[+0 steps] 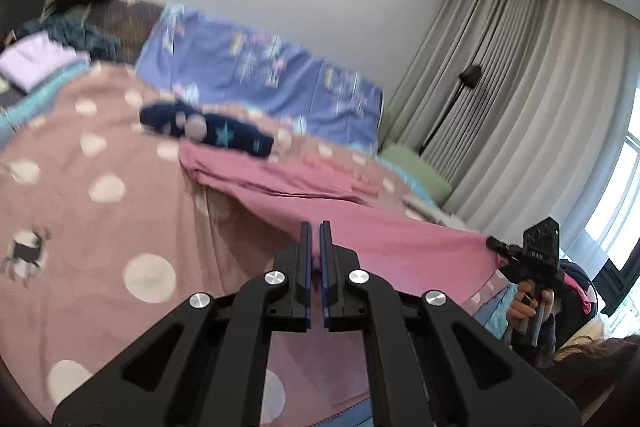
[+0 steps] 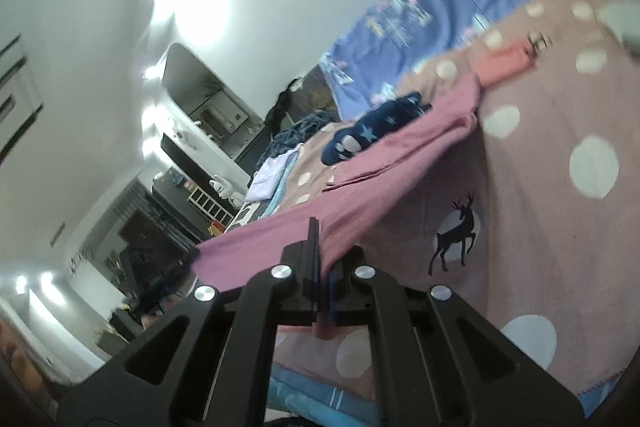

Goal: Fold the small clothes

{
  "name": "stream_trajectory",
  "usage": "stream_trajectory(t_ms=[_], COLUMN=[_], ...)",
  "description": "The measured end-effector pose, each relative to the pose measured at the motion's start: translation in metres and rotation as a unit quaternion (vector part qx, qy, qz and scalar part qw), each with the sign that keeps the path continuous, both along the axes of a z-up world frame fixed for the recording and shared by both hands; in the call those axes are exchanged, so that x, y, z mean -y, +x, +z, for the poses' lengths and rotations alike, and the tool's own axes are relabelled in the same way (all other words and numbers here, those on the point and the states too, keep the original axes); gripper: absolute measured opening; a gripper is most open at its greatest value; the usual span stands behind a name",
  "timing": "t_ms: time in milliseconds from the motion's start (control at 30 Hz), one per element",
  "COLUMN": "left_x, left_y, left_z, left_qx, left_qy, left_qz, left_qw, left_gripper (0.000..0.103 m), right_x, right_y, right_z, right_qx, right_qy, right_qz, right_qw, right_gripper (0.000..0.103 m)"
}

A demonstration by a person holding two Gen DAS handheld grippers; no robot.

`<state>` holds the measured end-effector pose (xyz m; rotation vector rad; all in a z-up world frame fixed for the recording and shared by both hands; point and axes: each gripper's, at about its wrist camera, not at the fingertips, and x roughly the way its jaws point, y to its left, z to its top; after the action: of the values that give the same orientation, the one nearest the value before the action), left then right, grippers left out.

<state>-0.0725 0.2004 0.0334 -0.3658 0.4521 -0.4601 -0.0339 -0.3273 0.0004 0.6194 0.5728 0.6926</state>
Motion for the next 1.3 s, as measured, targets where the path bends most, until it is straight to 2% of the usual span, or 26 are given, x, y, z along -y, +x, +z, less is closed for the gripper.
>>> stream_trajectory(t_ms=[67, 133, 233, 300, 333, 367, 400, 433, 500, 600, 667, 700, 733, 767, 800, 833, 867, 967, 1067, 1167, 1300], left_x=[-0.004, -0.005, -0.007, -0.007, -0.005, -0.002, 0.002, 0.005, 0.017, 0.029, 0.036, 0.041, 0.044, 0.049, 0.05, 0.049, 0.049, 0.034, 0.019, 0.014, 0.013], left_y=[-0.027, -0.045, -0.049, -0.035, -0.025, -0.016, -0.01, -0.004, 0.007, 0.025, 0.033, 0.033, 0.034, 0.036, 0.038, 0.04, 0.038, 0.027, 0.009, -0.01, -0.051], left_z=[0.007, 0.004, -0.026, -0.058, -0.075, -0.089, -0.101, -0.111, -0.132, -0.159, -0.166, -0.167, -0.168, -0.168, -0.17, -0.168, -0.162, -0.11, -0.055, -0.023, -0.001], left_qx=[0.02, 0.023, -0.021, -0.071, -0.101, -0.124, -0.142, -0.154, -0.181, -0.226, -0.224, -0.217, -0.216, -0.22, -0.23, -0.23, -0.218, -0.137, -0.051, -0.006, 0.04], left_qy=[0.004, 0.004, 0.005, 0.02, 0.021, 0.016, 0.017, 0.024, 0.058, 0.066, 0.068, 0.071, 0.072, 0.066, 0.056, 0.047, 0.043, 0.004, -0.005, 0.0, -0.004], left_qz=[0.011, 0.02, 0.022, 0.037, 0.036, 0.026, 0.019, 0.013, 0.001, -0.032, -0.044, -0.055, -0.064, -0.082, -0.09, -0.084, -0.079, -0.053, -0.022, -0.012, -0.011], left_qw=[0.9997, 0.9995, 0.9995, 0.9966, 0.994, 0.9918, 0.9896, 0.9876, 0.9818, 0.9714, 0.9711, 0.9721, 0.9717, 0.9699, 0.9675, 0.9682, 0.9719, 0.9891, 0.9984, 0.9999, 0.9991], left_gripper=[0.0, 0.0, 0.0, 0.002, 0.006, 0.022, 0.034, 0.054, 0.057, 0.058, 0.06, 0.059, 0.05, 0.009, 0.003, 0.003, 0.003, 0.003, 0.003, 0.0, 0.0], right_x=[0.0, 0.001, 0.002, 0.003, 0.004, 0.005, 0.005, 0.004, 0.003, 0.001, 0.0, -0.001, -0.002, -0.002, -0.003, -0.003, -0.003, 0.004, 0.01, 0.011, 0.013], right_y=[-0.021, -0.037, -0.039, -0.025, -0.019, -0.013, -0.008, -0.005, -0.002, -0.002, -0.003, -0.002, -0.001, 0.0, 0.0, 0.001, 0.002, 0.001, -0.003, -0.023, -0.045], right_z=[0.006, 0.006, -0.007, -0.03, -0.04, -0.05, -0.063, -0.071, -0.082, -0.089, -0.091, -0.093, -0.094, -0.095, -0.096, -0.095, -0.095, -0.085, -0.059, -0.023, -0.005], right_qx=[0.009, 0.013, -0.008, -0.054, -0.075, -0.093, -0.114, -0.126, -0.139, -0.143, -0.145, -0.147, -0.148, -0.149, -0.15, -0.151, -0.15, -0.136, -0.098, -0.031, -0.001], right_qy=[-0.025, -0.045, -0.072, -0.079, -0.075, -0.071, -0.072, -0.075, -0.08, -0.084, -0.086, -0.086, -0.087, -0.088, -0.086, -0.083, -0.078, -0.044, -0.002, 0.006, -0.012], right_qz=[0.005, 0.008, -0.011, -0.027, -0.03, -0.032, -0.035, -0.038, -0.042, -0.045, -0.046, -0.045, -0.045, -0.045, -0.045, -0.045, -0.045, -0.039, -0.027, -0.018, -0.018], right_qw=[1.0, 0.999, 0.997, 0.995, 0.994, 0.993, 0.99, 0.989, 0.986, 0.985, 0.985, 0.984, 0.984, 0.984, 0.984, 0.984, 0.985, 0.989, 0.995, 0.999, 1.0], right_gripper=[0.003, 0.003, 0.003, 0.003, 0.003, 0.003, 0.003, 0.003, 0.004, 0.005, 0.007, 0.007, 0.007, 0.007, 0.007, 0.006, 0.005, 0.004, 0.004, 0.004, 0.004])
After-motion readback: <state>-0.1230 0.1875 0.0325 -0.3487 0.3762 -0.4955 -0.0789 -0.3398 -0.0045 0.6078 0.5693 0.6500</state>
